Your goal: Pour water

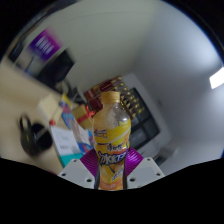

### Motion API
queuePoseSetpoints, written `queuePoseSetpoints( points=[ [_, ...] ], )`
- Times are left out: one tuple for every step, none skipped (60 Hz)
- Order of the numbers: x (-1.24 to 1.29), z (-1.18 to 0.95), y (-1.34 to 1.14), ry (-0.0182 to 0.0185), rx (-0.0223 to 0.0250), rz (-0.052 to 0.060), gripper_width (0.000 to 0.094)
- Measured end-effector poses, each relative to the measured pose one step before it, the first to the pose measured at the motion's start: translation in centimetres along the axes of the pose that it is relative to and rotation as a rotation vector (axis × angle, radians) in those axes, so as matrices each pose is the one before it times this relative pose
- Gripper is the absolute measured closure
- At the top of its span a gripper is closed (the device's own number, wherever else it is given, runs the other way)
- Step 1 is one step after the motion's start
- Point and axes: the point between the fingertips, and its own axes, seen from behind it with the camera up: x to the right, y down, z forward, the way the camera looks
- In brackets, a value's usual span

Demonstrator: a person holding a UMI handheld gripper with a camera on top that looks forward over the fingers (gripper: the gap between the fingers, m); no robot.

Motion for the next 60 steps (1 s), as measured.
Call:
queuePoseSetpoints(
  points=[
    [-0.054,-0.068,0.215,-0.00600,-0.00436,0.0940,0.0623],
    [-0.132,-0.017,0.464,-0.00416,-0.01057,0.0888,0.0622],
    [-0.822,-1.302,1.400,0.04846,0.01276,0.1260,0.0621],
    [1.051,0.285,-0.515,-0.03930,-0.02177,0.0562,0.0621],
    [-0.129,-0.071,0.180,-0.01195,-0.00463,0.0807,0.0620],
    [-0.262,0.131,0.244,-0.01460,-0.00136,0.0801,0.0621],
    [-0.163,-0.117,0.270,-0.02089,-0.00212,0.0745,0.0621],
    [-1.290,0.460,1.826,-0.00306,0.00587,0.0995,0.0621],
    [-0.204,0.072,0.360,-0.01789,-0.00633,0.0670,0.0622],
    [-0.198,0.054,0.499,-0.01412,-0.00781,0.0652,0.0622],
    [-0.578,-0.516,1.483,0.00682,0.01313,0.0746,0.0621],
    [-0.107,0.316,0.107,-0.01542,-0.01978,0.0375,0.0621],
    [1.011,-0.719,-0.870,-0.00248,-0.00710,0.0408,0.0623],
    [0.166,0.084,0.285,0.00205,-0.00287,0.0381,0.0623],
    [0.676,-0.529,-0.048,0.00275,-0.00302,0.0278,0.0622],
    [0.311,-0.020,0.064,0.00344,0.00507,0.0242,0.0622],
    [0.247,-0.016,0.094,0.00244,0.00273,0.0189,0.0622],
    [-0.592,0.854,1.481,0.00286,0.00272,0.0195,0.0621],
    [0.133,0.019,0.302,0.00242,-0.00527,0.0119,0.0623],
    [0.173,0.037,0.406,0.00069,-0.00908,0.0070,0.0623],
    [-0.530,0.448,2.098,-0.00094,-0.00172,0.0052,0.0623],
    [0.551,-0.473,-0.963,-0.00684,-0.01665,-0.0060,0.0623],
    [-0.138,0.088,0.398,-0.00647,-0.00850,-0.0053,0.0622],
    [-0.163,0.068,0.320,-0.00678,-0.00704,-0.0066,0.0622],
    [-0.073,0.151,0.363,-0.00611,-0.00600,-0.0088,0.0621],
    [-0.024,0.118,0.256,-0.00243,-0.00585,-0.0090,0.0621],
    [-0.651,0.330,1.638,0.00182,-0.00022,-0.0081,0.0621],
    [0.637,-0.056,-0.489,-0.00174,-0.01023,-0.0069,0.0622],
    [-0.045,0.078,0.346,-0.00003,-0.00782,-0.0071,0.0621],
    [-0.037,0.095,0.281,-0.00057,-0.00717,-0.0057,0.0622],
    [-0.031,0.093,0.342,-0.00150,-0.00789,-0.0041,0.0623],
    [-0.064,0.137,0.431,-0.00193,-0.01048,-0.0033,0.0621],
    [0.009,0.042,0.543,-0.00115,-0.01544,-0.0047,0.0606],
    [-0.271,0.427,-0.032,0.00055,0.02363,-0.0078,0.0617],
    [0.249,-0.316,-0.224,-0.00026,0.00722,-0.0084,0.0616],
    [0.083,-0.037,0.156,0.00354,-0.00361,-0.0066,0.0619],
    [0.041,-0.056,-0.140,0.00063,0.00758,0.0004,0.0622],
    [0.001,-0.028,0.036,-0.00030,-0.00075,0.0039,0.0621],
    [0.066,-0.040,-0.006,0.00257,0.00104,0.0034,0.0621],
    [0.086,-0.026,-0.045,0.00220,0.00210,0.0037,0.0621],
    [0.137,0.290,-0.201,-0.00105,0.00185,0.0043,0.0619],
    [-0.094,-0.235,0.153,0.00026,0.00377,0.0035,0.0620],
    [-0.010,-0.067,-0.022,-0.00020,0.00295,0.0021,0.0618],
    [-0.060,-0.048,-0.040,-0.00148,0.00337,0.0014,0.0580],
    [-0.022,-0.060,0.000,0.00045,0.00184,0.0013,0.0581],
    [-0.022,-0.030,-0.011,0.00023,0.00179,0.0005,0.0556],
    [-0.108,0.081,-0.272,0.00159,0.00083,0.0001,0.0524],
    [0.019,-0.030,0.012,0.00161,-0.00047,-0.0004,0.0492],
    [0.022,-0.052,0.011,0.00225,-0.00231,-0.0025,0.0470],
    [-0.002,-0.054,0.049,0.00145,-0.00410,-0.0039,0.0445],
    [-0.056,-0.060,0.069,-0.00009,-0.00628,-0.0026,0.0434],
    [0.197,0.096,-0.105,-0.00201,-0.00939,-0.0028,0.0419],
    [-0.071,-0.127,0.157,-0.00283,-0.01256,-0.0016,0.0382],
    [0.000,-0.155,0.196,-0.00166,-0.01404,-0.0018,0.0338],
    [-0.089,-0.169,0.167,-0.00565,-0.01298,-0.0002,0.0281],
    [-0.180,-0.230,0.084,-0.00890,-0.01127,0.0011,0.0242],
    [0.078,0.037,0.278,-0.00895,-0.00705,0.0025,0.0202],
    [-0.077,-0.328,-0.048,-0.00671,-0.00614,0.0025,0.0162],
    [-0.075,-0.598,-0.324,-0.00251,-0.00557,0.0019,0.0122],
    [0.021,-0.362,-0.056,-0.00242,-0.00285,0.0006,0.0083]
  ],
)
